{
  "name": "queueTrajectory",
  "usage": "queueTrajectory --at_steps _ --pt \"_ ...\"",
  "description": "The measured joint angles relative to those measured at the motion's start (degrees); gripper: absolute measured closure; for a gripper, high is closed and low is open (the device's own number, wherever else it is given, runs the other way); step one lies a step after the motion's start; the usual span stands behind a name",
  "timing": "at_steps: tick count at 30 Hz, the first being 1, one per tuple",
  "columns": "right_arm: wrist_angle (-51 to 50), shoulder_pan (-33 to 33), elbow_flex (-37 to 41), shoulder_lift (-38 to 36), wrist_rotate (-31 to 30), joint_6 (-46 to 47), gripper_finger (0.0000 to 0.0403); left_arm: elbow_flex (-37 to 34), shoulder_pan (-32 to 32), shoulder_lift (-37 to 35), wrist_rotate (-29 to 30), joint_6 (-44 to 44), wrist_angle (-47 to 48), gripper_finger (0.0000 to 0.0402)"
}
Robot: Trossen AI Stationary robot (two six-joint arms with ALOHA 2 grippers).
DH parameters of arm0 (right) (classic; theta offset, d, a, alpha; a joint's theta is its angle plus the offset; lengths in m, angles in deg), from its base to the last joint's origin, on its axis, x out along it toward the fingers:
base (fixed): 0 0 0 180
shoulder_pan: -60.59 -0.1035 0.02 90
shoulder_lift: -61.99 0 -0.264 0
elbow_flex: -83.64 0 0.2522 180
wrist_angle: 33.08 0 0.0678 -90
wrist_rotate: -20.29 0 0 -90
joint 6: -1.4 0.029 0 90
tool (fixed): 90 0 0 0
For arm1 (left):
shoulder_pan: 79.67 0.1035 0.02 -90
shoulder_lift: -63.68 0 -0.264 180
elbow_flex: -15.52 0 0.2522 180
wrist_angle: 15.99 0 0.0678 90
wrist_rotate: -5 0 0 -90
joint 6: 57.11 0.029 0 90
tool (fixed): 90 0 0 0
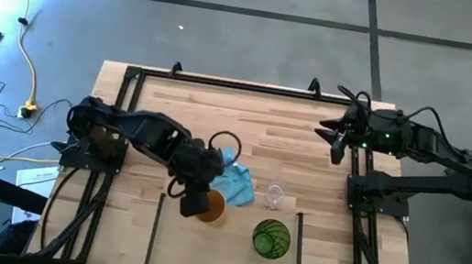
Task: Stack small to large cups/mugs on shelf
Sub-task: Put the yellow cup on the shelf
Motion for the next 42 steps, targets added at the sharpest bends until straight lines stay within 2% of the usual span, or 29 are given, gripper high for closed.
queueTrajectory --at_steps 12,18,42 --pt "-2.70 -0.02 0.00 -0.07 1.49 0.42 0.0265 -0.09 -3.39 3.85 -0.65 -7.01 -2.96 0.0401" --pt "-2.97 -0.04 0.00 -0.07 4.93 0.77 0.0265 -0.04 -3.45 4.23 -1.06 -8.43 -4.87 0.0401" --pt "-3.78 -0.04 0.00 -0.07 5.42 1.46 0.0265 -0.02 -3.36 4.23 -1.32 -7.43 -4.39 0.0402"
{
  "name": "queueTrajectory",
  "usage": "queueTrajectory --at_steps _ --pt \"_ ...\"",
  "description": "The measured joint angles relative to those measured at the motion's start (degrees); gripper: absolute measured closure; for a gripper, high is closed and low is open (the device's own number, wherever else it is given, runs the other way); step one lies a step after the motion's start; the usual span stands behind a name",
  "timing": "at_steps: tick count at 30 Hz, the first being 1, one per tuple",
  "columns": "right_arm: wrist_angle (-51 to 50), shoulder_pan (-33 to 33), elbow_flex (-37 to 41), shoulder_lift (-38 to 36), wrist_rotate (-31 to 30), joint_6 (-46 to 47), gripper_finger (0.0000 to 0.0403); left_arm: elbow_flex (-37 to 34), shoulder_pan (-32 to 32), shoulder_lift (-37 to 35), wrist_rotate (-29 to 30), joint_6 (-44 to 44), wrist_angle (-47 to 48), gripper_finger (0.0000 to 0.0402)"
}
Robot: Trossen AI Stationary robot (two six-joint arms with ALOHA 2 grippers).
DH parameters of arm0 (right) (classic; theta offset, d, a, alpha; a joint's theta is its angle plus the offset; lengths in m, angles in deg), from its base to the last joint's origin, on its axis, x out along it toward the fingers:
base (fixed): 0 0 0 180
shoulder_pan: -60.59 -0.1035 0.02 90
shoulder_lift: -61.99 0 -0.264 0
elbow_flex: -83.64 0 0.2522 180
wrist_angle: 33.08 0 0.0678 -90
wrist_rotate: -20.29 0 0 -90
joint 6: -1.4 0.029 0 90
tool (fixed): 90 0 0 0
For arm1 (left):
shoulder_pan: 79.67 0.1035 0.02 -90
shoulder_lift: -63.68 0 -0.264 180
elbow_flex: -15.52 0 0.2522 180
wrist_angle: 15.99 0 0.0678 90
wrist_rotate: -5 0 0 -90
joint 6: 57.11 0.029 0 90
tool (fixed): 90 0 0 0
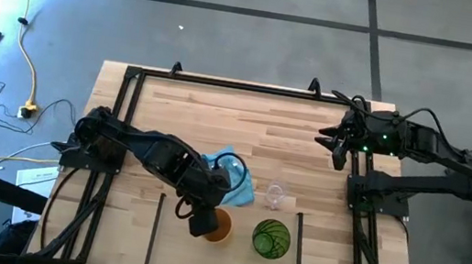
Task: Stack small to large cups/mugs on shelf
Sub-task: Put the yellow cup on the shelf
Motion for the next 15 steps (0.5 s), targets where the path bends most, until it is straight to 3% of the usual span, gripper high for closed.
queueTrajectory --at_steps 15 --pt "-0.16 0.00 0.00 0.00 0.38 0.04 0.0265 0.07 -0.09 1.78 -1.78 0.21 -0.51 0.0401"
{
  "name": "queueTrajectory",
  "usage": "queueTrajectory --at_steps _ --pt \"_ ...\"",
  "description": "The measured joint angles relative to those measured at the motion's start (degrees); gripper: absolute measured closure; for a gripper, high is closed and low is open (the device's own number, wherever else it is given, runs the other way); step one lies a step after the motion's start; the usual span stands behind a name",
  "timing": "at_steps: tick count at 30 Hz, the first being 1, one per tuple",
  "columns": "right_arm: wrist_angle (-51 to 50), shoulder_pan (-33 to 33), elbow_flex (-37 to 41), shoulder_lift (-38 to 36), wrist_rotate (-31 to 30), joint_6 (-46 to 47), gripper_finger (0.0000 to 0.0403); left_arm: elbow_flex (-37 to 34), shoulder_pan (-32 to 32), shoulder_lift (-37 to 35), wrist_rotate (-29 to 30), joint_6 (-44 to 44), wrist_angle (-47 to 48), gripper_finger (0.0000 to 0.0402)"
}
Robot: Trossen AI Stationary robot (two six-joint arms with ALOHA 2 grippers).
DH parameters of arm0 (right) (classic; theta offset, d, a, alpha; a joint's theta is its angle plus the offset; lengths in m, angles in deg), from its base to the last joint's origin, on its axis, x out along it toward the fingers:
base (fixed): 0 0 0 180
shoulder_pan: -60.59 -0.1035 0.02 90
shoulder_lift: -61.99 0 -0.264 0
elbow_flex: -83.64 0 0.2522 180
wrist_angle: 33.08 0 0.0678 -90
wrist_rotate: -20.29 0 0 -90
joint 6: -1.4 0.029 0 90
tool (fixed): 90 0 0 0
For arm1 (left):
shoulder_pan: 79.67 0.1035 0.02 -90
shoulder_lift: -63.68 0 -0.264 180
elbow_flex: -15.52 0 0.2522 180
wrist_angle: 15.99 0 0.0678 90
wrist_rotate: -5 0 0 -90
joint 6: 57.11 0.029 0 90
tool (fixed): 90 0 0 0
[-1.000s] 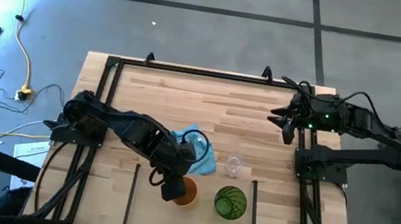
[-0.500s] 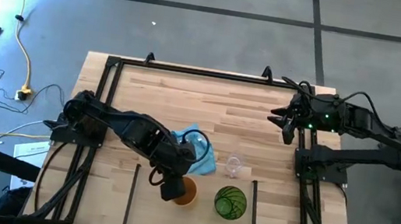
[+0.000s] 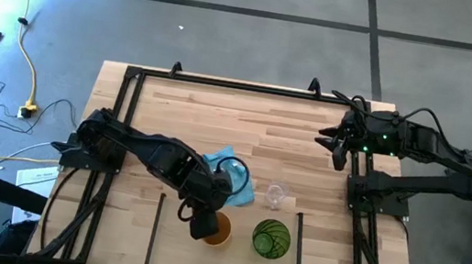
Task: Stack small to large cups/mugs on shelf
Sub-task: Put the yellow cup on the shelf
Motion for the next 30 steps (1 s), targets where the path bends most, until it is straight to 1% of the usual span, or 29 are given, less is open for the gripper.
queueTrajectory --at_steps 11,17,20,25,30 --pt "-0.97 0.01 0.00 0.02 0.28 0.00 0.0265 0.09 0.02 0.91 0.26 0.17 0.58 0.0402" --pt "-0.97 0.00 0.03 0.02 0.28 0.00 0.0265 4.88 0.04 0.96 3.38 -0.07 3.55 0.0401" --pt "-0.97 0.00 0.04 0.02 0.28 0.00 0.0265 7.27 0.04 0.97 3.78 -0.73 5.85 0.0401" --pt "-0.95 0.00 0.07 0.02 0.28 0.00 0.0265 9.30 0.02 2.78 2.64 -1.61 9.37 0.0401" --pt "-0.93 0.01 0.09 0.03 0.28 -0.02 0.0265 10.00 0.02 4.55 0.91 -1.26 9.42 0.0402"
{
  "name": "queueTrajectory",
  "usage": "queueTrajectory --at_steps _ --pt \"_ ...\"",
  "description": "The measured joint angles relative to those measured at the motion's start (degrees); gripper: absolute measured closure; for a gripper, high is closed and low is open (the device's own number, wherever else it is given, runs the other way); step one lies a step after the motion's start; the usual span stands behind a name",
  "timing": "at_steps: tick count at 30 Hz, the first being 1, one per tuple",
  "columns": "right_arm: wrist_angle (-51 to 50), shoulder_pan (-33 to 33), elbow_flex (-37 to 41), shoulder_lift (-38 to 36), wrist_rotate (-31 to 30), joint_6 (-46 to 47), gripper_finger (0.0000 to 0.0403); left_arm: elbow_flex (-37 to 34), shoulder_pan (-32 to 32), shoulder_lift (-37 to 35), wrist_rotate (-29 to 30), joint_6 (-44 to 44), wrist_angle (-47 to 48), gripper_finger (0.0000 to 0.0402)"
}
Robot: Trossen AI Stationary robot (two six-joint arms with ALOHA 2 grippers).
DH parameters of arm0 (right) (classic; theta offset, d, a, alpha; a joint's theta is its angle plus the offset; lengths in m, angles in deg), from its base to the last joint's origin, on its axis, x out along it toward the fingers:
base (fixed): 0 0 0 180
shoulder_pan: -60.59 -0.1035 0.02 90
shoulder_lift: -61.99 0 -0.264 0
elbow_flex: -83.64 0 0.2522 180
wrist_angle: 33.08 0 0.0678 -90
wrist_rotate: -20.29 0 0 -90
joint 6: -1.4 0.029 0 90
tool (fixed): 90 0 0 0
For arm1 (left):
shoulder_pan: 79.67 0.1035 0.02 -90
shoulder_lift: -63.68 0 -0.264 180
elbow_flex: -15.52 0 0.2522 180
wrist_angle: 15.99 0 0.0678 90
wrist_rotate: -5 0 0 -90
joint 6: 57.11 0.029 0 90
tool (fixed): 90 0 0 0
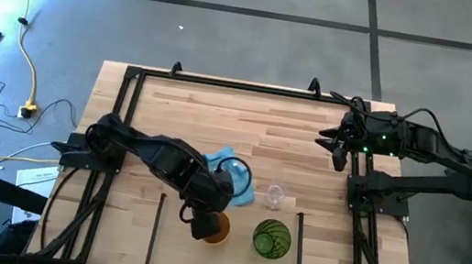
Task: Stack small to large cups/mugs on shelf
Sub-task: Put the yellow cup on the shelf
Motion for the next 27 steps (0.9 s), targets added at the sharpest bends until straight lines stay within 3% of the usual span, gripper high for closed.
queueTrajectory --at_steps 27 --pt "0.02 0.00 0.01 0.06 -0.02 -0.20 0.0265 0.01 0.13 0.19 0.01 0.85 -0.13 0.0402"
